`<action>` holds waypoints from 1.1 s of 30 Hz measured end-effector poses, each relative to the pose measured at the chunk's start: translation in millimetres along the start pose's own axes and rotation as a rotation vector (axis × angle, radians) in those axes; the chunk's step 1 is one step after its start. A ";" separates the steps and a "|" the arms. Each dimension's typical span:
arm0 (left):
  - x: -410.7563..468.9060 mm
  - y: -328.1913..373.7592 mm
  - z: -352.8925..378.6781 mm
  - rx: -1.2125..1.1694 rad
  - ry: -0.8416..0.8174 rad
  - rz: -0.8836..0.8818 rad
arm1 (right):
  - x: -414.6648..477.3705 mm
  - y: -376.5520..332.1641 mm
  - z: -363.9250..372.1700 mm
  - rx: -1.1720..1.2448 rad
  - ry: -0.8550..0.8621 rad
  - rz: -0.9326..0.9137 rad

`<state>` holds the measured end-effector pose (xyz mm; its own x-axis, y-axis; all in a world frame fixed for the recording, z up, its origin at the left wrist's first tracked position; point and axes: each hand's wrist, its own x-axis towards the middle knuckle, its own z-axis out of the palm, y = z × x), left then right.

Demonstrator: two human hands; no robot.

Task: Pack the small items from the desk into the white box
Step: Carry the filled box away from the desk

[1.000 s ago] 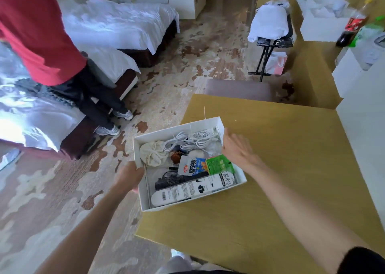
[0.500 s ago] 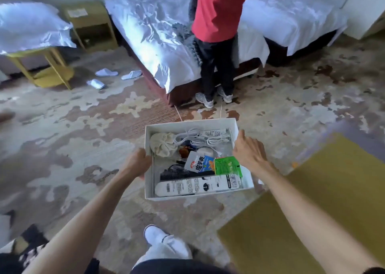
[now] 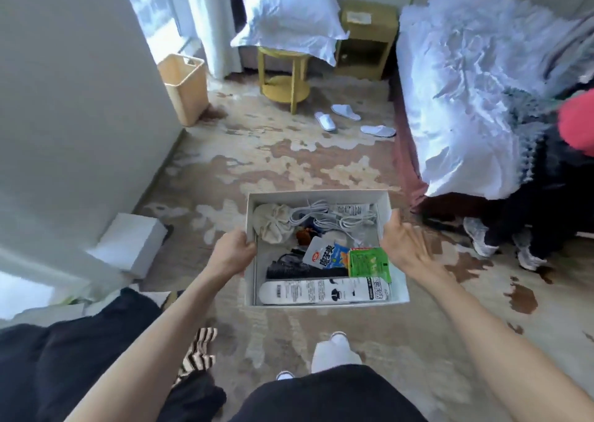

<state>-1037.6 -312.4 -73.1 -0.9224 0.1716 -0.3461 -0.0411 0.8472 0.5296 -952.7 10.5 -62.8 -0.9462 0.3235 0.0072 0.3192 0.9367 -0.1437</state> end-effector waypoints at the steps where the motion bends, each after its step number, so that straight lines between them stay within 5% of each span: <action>1: 7.0 -13.8 -10.3 -0.019 0.033 -0.039 | 23.6 -17.9 6.4 0.007 -0.014 -0.045; 17: 127.0 -147.9 -154.2 -0.320 0.437 -0.667 | 362.0 -360.7 108.0 0.131 -0.298 -0.834; 26: 178.1 -245.8 -164.9 -0.520 0.565 -0.949 | 418.8 -559.3 166.3 -0.091 -0.426 -1.167; 33: 236.4 -363.9 -162.5 -0.551 0.577 -1.060 | 444.1 -670.5 253.2 -0.188 -0.491 -1.195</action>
<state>-1303.1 -661.9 -221.8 -0.3713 -0.7948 -0.4801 -0.8607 0.1007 0.4990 -1600.4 -507.7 -213.8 -0.5564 -0.7617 -0.3319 -0.7627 0.6268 -0.1598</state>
